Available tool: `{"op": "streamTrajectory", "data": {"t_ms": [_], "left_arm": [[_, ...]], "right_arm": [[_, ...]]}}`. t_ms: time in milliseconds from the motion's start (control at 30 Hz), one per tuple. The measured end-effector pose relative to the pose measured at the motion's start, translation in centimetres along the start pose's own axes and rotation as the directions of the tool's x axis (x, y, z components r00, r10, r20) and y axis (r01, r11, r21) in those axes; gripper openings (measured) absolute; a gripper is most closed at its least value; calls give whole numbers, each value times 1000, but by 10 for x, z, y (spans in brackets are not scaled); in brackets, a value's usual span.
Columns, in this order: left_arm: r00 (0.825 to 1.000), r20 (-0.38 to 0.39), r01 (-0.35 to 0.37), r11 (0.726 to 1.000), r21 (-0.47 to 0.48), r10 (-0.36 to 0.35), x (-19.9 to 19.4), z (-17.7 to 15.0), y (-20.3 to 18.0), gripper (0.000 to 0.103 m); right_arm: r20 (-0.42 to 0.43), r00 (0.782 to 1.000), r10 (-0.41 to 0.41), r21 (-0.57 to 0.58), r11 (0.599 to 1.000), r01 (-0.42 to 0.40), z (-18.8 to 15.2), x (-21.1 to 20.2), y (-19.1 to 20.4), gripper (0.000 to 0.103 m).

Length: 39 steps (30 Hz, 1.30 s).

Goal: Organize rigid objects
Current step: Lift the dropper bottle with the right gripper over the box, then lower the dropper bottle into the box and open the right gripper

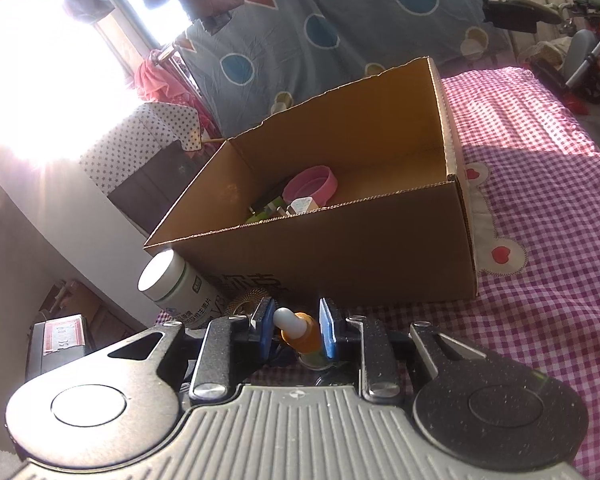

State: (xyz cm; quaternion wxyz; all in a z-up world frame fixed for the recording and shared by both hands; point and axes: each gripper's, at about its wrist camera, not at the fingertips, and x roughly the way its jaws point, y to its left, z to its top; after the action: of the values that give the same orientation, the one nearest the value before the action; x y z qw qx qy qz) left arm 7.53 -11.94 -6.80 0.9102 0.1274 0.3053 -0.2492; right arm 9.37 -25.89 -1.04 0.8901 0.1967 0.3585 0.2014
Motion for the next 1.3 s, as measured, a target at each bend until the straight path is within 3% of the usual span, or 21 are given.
{"op": "streamTrajectory", "data": {"t_ms": [133,267,500,700,867,967,1133,1300], "left_arm": [[1000,10,4,1000,-11,-4,-2,-3,1,31],[1000,16,16,1000,-4,-15,-5,-3,0,31],[998,67,2,1000,3,-2,-32,6,-1,31],[986,163,-44,999,6,43,-69,45,11,31],[979,195,-60,998,-23,63,-72,87,31,31],[983,172,-46,997,-65,57,-53,114,45,31],[999,30,-22,987,-159,27,4,151,71,31],[994,-112,-29,971,-237,2,60,166,92,31]], "right_arm": [[-10,1000,-21,-23,1000,21,-1,6,1,34],[-10,999,-42,-45,998,42,-2,6,5,27],[15,999,-52,-82,995,53,4,-12,22,25],[84,996,10,-196,981,6,37,-42,59,25],[100,993,65,-286,958,-34,91,-44,77,25],[72,995,66,-301,953,-42,126,-28,75,24],[-39,998,40,-251,967,-49,182,28,49,24],[-136,990,43,-161,985,-65,212,83,9,25]]}}
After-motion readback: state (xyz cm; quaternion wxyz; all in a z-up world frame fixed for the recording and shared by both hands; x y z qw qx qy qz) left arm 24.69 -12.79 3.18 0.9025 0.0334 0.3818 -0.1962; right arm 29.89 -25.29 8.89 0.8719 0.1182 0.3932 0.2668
